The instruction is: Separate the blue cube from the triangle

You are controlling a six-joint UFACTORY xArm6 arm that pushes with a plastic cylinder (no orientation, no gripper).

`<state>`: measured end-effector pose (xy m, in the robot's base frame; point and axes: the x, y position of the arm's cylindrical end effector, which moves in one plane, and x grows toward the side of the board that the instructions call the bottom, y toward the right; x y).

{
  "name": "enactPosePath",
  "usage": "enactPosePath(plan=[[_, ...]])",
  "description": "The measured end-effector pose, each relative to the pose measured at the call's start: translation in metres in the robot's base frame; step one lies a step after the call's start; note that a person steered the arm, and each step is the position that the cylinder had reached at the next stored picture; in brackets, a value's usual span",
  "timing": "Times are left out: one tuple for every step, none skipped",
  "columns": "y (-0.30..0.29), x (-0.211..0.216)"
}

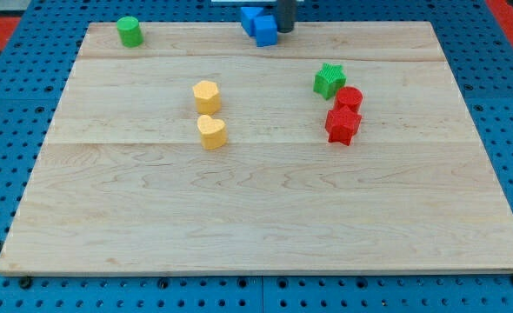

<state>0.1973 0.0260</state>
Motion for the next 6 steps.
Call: enactPosePath(plan=[[-0.028, -0.004], [-0.003, -0.005], [-0.005, -0.004], [-0.044, -0.001], [-0.018, 0.037], [-0.021, 0.080]])
